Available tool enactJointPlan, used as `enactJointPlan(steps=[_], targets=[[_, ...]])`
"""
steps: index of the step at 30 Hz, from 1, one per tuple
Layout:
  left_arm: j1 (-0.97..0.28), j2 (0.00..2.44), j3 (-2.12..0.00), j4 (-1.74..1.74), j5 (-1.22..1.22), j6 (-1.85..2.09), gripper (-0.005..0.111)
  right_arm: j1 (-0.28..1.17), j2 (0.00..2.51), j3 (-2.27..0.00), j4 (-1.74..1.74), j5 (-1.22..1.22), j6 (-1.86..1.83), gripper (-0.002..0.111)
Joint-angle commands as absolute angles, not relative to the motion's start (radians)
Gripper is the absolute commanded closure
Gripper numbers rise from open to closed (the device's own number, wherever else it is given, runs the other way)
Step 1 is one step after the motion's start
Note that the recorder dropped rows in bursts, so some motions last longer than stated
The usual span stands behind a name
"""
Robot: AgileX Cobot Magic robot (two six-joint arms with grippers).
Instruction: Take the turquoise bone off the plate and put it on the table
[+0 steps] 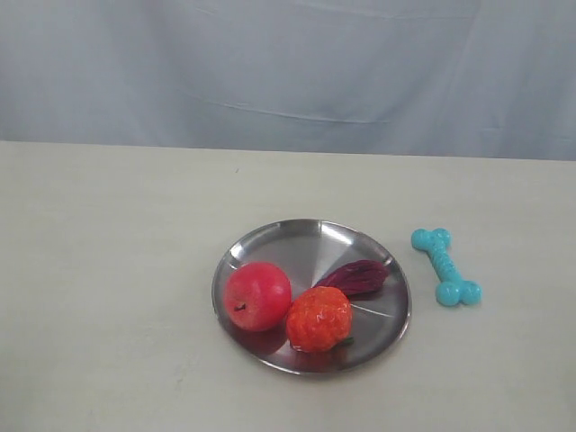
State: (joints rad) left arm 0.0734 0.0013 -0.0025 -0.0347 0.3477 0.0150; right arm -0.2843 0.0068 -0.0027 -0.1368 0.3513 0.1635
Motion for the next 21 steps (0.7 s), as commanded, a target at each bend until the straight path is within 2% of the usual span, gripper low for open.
enactJointPlan(steps=[1, 21], targets=[[0.078, 0.000, 0.000, -0.033, 0.342, 0.011, 0.107, -0.283, 0.000, 0.000, -0.140, 0.350, 0.159, 0.109], [0.078, 0.000, 0.000, -0.033, 0.342, 0.011, 0.107, -0.283, 0.000, 0.000, -0.140, 0.350, 0.168, 0.109]])
